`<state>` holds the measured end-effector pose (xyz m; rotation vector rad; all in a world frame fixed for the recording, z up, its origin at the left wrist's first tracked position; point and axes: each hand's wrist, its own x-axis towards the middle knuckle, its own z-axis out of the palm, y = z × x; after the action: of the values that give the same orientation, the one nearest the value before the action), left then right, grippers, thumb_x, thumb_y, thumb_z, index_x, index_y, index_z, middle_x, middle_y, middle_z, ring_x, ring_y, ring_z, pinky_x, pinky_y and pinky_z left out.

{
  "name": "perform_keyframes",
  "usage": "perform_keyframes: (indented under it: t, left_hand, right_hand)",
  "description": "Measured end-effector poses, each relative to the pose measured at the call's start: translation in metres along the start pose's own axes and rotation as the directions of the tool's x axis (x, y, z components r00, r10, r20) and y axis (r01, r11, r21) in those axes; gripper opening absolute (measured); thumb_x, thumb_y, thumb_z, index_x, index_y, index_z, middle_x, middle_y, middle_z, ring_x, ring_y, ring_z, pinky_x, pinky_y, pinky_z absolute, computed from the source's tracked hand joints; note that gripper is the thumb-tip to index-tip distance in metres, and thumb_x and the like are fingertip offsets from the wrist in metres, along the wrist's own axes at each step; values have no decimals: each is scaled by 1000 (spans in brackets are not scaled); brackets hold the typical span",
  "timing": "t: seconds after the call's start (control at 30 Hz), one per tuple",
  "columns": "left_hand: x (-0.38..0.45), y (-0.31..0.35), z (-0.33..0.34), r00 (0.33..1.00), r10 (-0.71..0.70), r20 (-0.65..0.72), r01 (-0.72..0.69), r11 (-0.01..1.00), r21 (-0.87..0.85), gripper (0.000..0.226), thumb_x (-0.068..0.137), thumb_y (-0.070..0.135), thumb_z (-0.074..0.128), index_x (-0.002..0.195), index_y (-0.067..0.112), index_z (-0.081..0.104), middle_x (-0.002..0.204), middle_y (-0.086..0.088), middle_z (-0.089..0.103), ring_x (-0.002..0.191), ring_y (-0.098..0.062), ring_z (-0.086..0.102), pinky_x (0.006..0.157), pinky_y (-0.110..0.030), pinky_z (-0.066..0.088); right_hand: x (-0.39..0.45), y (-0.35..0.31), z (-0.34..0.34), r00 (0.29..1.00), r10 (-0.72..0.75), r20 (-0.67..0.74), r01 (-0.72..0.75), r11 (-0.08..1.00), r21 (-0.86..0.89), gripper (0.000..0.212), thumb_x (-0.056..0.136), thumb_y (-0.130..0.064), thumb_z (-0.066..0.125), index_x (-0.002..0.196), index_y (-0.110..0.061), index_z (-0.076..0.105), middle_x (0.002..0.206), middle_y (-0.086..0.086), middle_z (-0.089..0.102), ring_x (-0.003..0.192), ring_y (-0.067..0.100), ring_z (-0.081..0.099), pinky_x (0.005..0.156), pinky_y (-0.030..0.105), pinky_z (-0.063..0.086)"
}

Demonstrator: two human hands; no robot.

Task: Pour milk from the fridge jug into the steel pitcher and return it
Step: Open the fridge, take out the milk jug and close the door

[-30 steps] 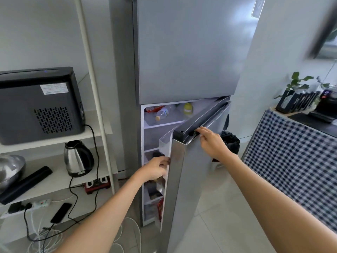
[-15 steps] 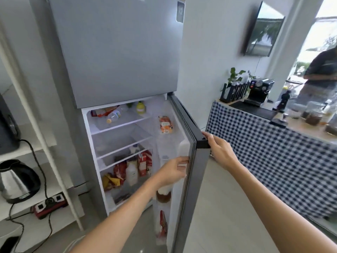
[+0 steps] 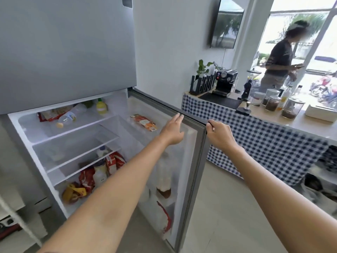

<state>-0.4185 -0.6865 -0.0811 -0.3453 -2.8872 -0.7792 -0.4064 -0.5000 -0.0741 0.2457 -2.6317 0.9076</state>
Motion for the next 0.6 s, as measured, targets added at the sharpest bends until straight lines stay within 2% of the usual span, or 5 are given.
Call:
perform_keyframes:
  t: [0.1, 0.17, 0.27, 0.47, 0.6]
  left_hand:
    - [35, -2, 0, 999, 31, 36, -35, 992, 120, 72, 93, 13, 46, 154, 13, 7, 162, -4, 0, 149, -22, 1, 122, -39, 11]
    - [57, -4, 1, 997, 47, 62, -59, 979, 197, 73, 94, 14, 46, 154, 14, 5, 162, -5, -2, 150, -22, 0, 122, -39, 9]
    - [85, -14, 2, 994, 60, 86, -82, 957, 277, 74, 94, 15, 46, 154, 15, 3, 162, -5, -4, 150, -20, -1, 122, -41, 7]
    - [133, -61, -6, 991, 84, 103, -112, 947, 300, 77, 94, 16, 47, 154, 14, -1, 162, -3, -7, 150, -19, -2, 122, -40, 5]
    - [166, -109, -27, 993, 70, 97, -99, 935, 341, 78, 94, 17, 47, 153, 14, -4, 162, -4, -7, 150, -19, -2, 122, -41, 5]
  right_hand:
    - [26, 4, -2, 995, -9, 100, 31, 976, -215, 37, 101, -32, 35, 88, -4, 55, 94, 11, 58, 95, 34, 56, 80, 40, 42]
    - [45, 6, 2, 990, 21, 138, 31, 932, -362, 49, 100, -43, 32, 107, -3, 59, 111, 15, 61, 109, 34, 54, 95, 44, 39]
    - [72, 8, 13, 981, 97, 168, 3, 858, -513, 66, 98, -55, 27, 134, -3, 46, 135, 16, 52, 129, 33, 43, 108, 49, 26]
    - [115, 17, 46, 976, 176, 130, -72, 818, -570, 79, 95, -62, 26, 151, -7, 21, 158, 11, 25, 146, 28, 16, 115, 53, 8]
    - [144, 13, 68, 975, 210, 70, -129, 796, -592, 84, 92, -66, 27, 151, -7, 19, 158, 13, 23, 146, 29, 14, 116, 52, 7]
